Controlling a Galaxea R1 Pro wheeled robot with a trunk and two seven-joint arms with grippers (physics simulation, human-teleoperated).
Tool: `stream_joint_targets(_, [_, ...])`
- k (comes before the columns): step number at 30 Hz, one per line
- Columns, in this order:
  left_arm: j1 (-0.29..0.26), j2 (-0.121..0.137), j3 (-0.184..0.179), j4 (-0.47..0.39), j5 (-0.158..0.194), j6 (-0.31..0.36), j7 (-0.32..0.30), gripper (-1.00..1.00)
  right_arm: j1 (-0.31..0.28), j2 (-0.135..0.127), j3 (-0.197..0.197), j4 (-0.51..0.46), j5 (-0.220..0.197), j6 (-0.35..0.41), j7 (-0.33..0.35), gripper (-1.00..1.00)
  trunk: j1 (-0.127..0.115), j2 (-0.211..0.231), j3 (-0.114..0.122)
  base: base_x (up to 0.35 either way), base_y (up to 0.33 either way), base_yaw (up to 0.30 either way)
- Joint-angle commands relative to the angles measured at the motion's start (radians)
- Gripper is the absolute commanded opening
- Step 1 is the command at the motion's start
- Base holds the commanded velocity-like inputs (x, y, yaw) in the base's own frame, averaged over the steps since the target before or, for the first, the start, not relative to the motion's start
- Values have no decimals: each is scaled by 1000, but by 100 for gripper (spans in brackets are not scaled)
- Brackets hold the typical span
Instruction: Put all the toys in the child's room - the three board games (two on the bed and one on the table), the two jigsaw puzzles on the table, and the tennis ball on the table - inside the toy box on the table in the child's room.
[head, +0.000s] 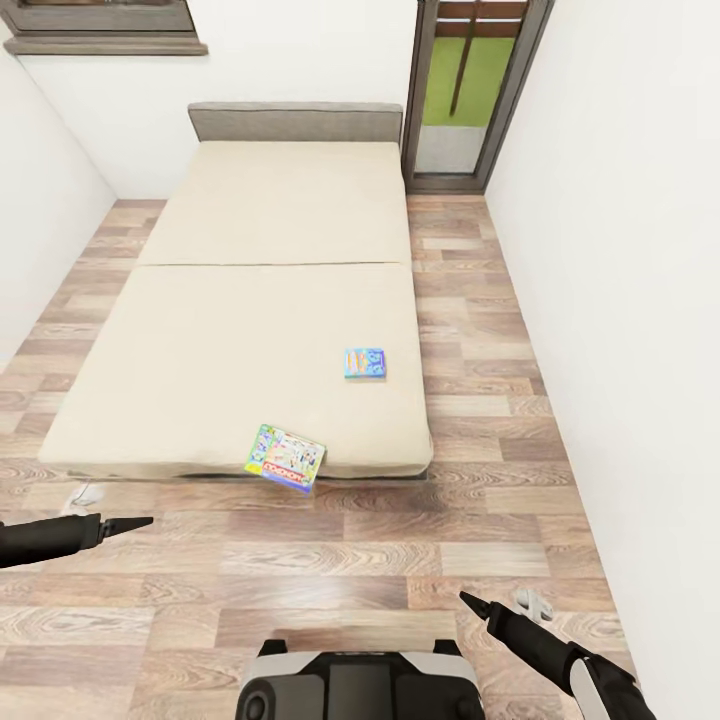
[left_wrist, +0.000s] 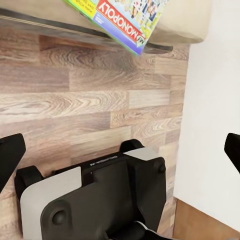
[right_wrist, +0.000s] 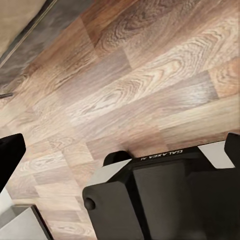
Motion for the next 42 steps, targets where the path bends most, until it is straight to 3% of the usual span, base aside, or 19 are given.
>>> stream_joint_targets(1, [-1,-1,5,-1,-11,10,-9,100,0,0,-2,0,-7,8,2,100,0,-1,1,-95,0,0])
stream_joint_targets(42, [-1,-1,5,-1,-11,10,-7,100,0,0,0,0,-5,6,1,100,0,-1,66,-5,0,0])
